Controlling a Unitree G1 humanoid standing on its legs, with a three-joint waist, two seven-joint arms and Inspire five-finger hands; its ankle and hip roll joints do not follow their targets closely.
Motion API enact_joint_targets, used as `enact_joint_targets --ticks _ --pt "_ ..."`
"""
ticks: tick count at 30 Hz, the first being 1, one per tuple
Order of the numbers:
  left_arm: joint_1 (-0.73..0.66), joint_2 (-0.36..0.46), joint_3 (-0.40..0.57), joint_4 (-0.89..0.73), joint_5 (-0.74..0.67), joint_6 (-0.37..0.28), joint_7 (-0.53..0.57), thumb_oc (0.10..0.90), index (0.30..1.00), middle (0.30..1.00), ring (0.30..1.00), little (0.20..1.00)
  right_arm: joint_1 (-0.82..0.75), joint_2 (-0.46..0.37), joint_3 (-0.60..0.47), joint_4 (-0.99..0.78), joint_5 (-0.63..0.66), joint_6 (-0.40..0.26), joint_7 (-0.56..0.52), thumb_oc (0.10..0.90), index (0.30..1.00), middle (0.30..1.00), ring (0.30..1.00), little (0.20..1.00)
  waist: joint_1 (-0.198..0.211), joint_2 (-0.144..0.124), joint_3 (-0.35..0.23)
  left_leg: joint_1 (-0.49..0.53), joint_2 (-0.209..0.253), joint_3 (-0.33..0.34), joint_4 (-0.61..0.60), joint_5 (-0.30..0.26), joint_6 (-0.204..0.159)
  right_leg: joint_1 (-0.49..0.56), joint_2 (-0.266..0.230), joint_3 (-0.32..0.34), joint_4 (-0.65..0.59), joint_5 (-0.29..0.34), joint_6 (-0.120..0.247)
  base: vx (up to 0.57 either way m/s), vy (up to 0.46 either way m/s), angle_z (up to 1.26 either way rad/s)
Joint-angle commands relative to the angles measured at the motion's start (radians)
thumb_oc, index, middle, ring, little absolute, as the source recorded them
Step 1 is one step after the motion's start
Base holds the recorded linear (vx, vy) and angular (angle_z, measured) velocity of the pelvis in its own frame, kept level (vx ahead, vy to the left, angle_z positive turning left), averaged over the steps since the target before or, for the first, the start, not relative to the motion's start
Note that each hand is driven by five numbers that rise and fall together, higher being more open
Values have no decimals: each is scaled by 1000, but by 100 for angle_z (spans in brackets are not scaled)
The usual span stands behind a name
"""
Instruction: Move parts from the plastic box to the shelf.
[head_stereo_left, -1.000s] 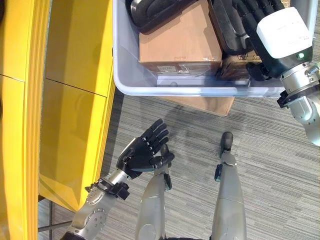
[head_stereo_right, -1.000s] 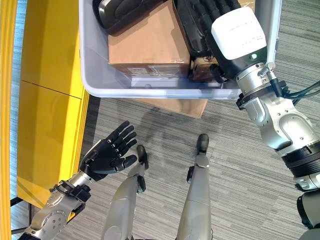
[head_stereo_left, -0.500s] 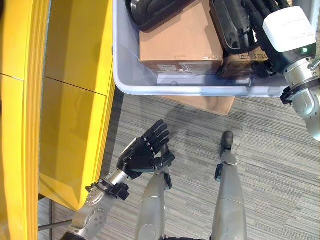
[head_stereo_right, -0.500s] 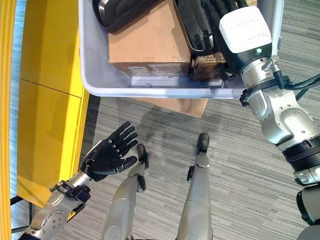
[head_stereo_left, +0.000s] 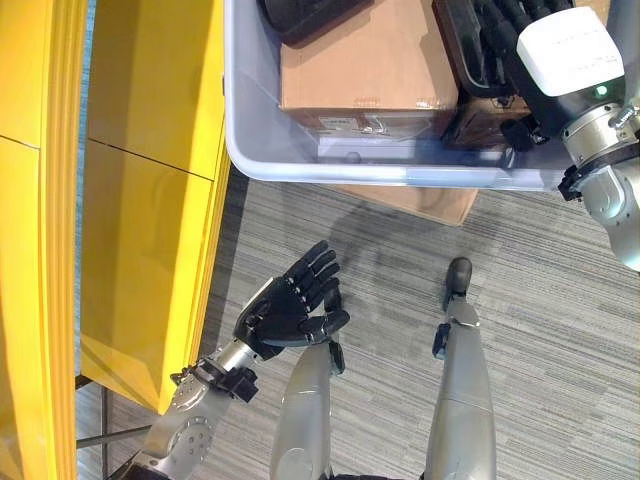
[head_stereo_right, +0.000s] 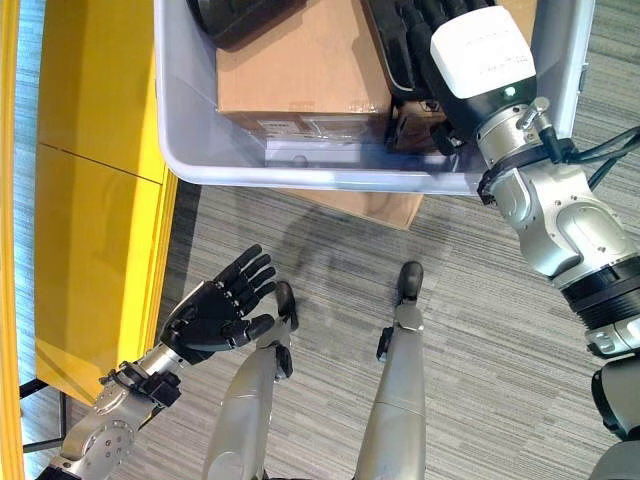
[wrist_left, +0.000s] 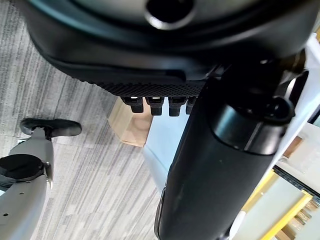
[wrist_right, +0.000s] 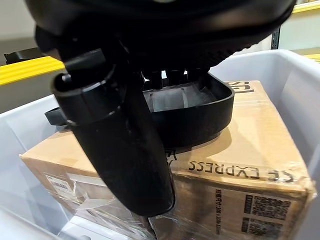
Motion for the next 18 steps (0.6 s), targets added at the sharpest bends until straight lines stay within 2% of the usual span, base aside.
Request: enact_joint_targets --ticks 1,4,5,9,14,18 --pt "77 46 13 -87 5 -41 -62 900 1000 1000 1000 1000 -169 -56 21 -34 -27 -34 -57 900 1000 1000 1000 1000 -7 52 0 -42 -3 -36 122 -143 34 58 65 -56 29 -204 -64 0 0 0" --pt "77 46 15 -78 17 -36 -73 900 1000 1000 1000 1000 -152 -57 13 -49 -16 -22 -46 900 1000 1000 1000 1000 -9 50 0 -48 -3 -36 122 -143 35 54 65 -56 30 -204 -63 0 0 0" --pt "79 46 10 -79 25 -40 -68 900 1000 1000 1000 1000 -150 -56 15 -50 -2 2 -43 900 1000 1000 1000 1000 -9 50 0 -49 -2 -36 120 -142 34 52 66 -54 29 -204 -63 0 0 0" --pt "81 46 16 -71 14 -47 -70 900 1000 1000 1000 1000 -144 -51 19 -16 25 5 -37 900 1000 1000 1000 1000 -6 51 0 -58 -1 -36 124 -143 34 44 64 -56 34 -206 -64 0 0 0" --pt "73 50 15 -75 14 -44 -62 900 1000 1000 1000 1000 -163 -38 27 18 93 20 5 900 1000 1000 1000 1000 0 56 0 -68 -3 -38 120 -139 34 31 67 -57 37 -206 -66 0 0 0" --pt "68 53 15 -69 16 -47 -58 900 1000 1000 1000 1000 -197 -30 50 39 126 21 85 900 1000 1000 1000 1000 5 56 0 -93 -4 -43 131 -140 32 9 68 -57 48 -208 -68 0 0 0"
